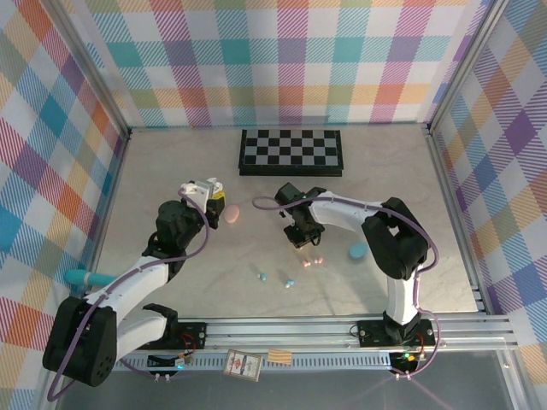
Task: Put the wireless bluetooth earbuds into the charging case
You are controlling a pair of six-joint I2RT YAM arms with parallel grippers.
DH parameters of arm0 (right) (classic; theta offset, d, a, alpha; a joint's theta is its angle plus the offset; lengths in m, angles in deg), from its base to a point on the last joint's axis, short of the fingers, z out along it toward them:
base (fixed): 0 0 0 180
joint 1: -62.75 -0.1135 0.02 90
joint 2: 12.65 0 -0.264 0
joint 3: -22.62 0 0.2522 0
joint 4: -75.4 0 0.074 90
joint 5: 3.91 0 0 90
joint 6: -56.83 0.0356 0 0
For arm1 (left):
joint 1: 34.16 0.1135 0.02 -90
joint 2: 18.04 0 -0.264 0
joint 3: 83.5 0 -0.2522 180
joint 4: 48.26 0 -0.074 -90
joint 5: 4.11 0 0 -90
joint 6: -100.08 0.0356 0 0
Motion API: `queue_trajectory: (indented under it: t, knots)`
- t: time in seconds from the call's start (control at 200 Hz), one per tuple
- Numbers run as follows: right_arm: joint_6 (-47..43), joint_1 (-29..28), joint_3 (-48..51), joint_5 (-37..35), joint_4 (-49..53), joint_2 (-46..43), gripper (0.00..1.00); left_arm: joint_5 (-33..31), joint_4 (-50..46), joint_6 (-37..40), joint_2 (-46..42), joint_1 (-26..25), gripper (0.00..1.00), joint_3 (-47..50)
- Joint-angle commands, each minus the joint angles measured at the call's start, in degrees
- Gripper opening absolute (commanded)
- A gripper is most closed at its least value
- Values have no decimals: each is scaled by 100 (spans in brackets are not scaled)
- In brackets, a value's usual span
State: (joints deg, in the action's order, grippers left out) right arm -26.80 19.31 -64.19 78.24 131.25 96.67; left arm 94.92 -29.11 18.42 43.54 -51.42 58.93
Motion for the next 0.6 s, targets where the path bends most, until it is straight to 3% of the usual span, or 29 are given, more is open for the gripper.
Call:
queue_trajectory:
  t: [0.0,0.14,0.28,0.595]
  knots:
    - [-893,40,-69,151,300,97,22,107,15,-15,-81,-67,0,35]
    - [-845,107,-306,183,474,223,26,149,-1,28,-11,-67,0,4]
    - [-220,109,-410,429,476,-54,44,182,40,28,12,-67,0,8]
    - [2709,108,-491,60,1009,-248,47,182,95,61,-67,-68,0,52]
